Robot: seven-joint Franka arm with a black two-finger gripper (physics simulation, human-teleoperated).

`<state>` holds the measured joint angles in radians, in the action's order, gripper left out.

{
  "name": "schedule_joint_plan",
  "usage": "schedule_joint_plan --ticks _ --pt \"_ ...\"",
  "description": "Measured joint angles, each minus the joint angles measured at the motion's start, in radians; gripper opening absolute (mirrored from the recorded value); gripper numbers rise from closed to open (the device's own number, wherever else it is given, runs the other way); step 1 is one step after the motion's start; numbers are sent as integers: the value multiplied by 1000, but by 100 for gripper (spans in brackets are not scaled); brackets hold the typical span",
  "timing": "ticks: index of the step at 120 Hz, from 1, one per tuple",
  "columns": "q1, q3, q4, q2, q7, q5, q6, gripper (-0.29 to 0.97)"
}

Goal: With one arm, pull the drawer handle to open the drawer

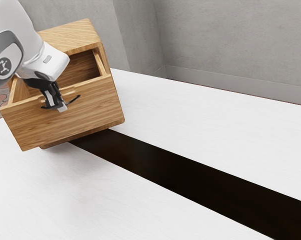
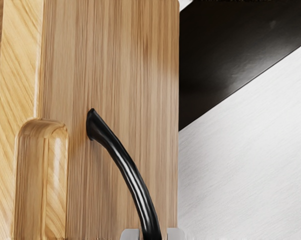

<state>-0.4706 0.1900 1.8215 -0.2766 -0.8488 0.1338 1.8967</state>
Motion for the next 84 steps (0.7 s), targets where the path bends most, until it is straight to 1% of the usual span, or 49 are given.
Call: schedule_joint_plan --ticks 19,42,46,53,63,72,84 --pt "-2 3 11 -10 2 -5 -5 14" --pt "-2 12 11 -48 5 -6 -13 24" --pt "-2 16 6 -56 6 -6 -18 28" --pt "-3 20 -35 -55 11 -12 -44 38" --pt "-5 16 -160 -6 25 -19 -112 48" --pt "-9 15 -268 55 40 -32 -185 54" --pt "-10 17 -314 87 59 -41 -253 59"
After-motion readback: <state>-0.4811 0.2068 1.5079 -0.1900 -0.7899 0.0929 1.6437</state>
